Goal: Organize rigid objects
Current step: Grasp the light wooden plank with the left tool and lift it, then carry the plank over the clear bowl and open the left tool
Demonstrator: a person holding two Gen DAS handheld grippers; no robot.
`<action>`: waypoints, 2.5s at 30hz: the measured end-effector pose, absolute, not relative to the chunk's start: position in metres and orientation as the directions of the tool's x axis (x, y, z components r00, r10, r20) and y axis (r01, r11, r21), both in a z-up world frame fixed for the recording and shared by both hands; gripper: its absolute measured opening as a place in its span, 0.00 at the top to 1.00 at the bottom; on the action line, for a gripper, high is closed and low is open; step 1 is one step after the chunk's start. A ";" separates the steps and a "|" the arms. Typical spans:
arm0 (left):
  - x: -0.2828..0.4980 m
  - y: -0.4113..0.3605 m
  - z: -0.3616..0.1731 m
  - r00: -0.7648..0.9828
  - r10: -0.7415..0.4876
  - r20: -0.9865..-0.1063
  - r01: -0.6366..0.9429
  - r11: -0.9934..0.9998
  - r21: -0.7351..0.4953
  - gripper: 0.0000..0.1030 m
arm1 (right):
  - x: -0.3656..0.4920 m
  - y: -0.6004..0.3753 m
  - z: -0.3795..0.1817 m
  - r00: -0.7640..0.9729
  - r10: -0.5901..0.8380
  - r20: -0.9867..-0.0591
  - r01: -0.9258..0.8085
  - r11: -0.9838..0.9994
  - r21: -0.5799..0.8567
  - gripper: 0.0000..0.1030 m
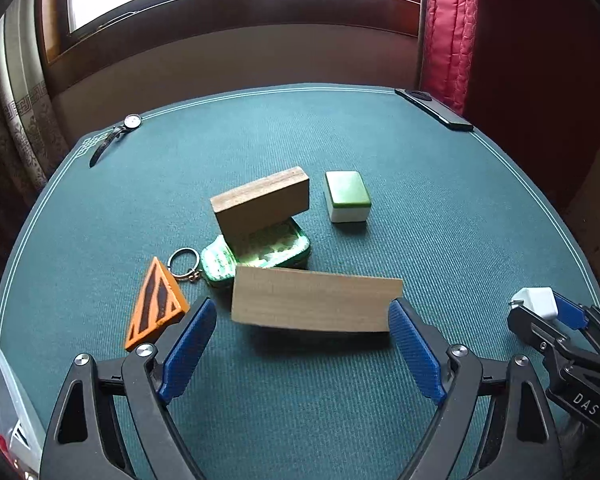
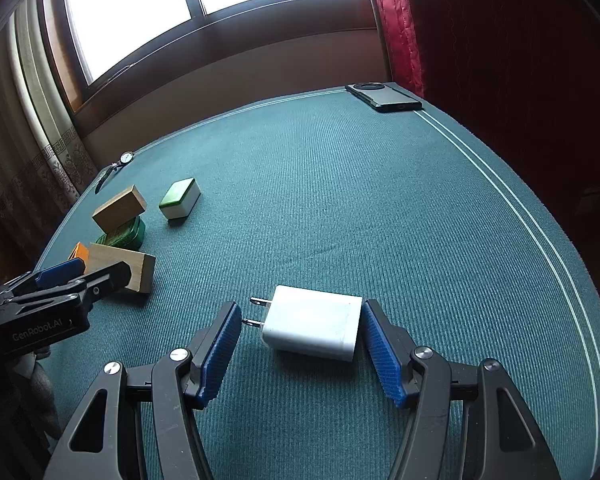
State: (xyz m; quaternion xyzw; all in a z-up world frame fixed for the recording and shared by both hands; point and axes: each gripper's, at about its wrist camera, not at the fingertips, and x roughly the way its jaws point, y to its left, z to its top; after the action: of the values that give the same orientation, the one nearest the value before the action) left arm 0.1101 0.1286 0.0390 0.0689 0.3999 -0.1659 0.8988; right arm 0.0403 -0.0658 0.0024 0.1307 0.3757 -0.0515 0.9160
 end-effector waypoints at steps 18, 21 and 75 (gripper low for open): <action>0.121 0.123 0.025 0.588 -0.291 -0.754 0.379 0.923 -0.061 0.11 | 0.040 -0.066 0.002 0.713 0.004 -0.701 0.192 0.961 0.201 0.36; 0.123 0.122 0.022 0.585 -0.298 -0.754 0.376 0.924 -0.074 0.09 | 0.040 -0.066 0.002 0.713 0.004 -0.701 0.192 0.961 0.201 0.36; 0.036 0.219 0.055 0.723 -0.227 -0.652 0.200 0.973 -0.116 0.10 | 0.040 -0.066 0.003 0.713 0.001 -0.701 0.192 0.961 0.197 0.36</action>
State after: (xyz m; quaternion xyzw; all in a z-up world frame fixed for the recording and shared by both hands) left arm 0.0359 0.2194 0.0550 -0.0187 0.3537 -0.1151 0.9280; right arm 0.0403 -0.0660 0.0026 0.1290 0.3754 -0.0522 0.9164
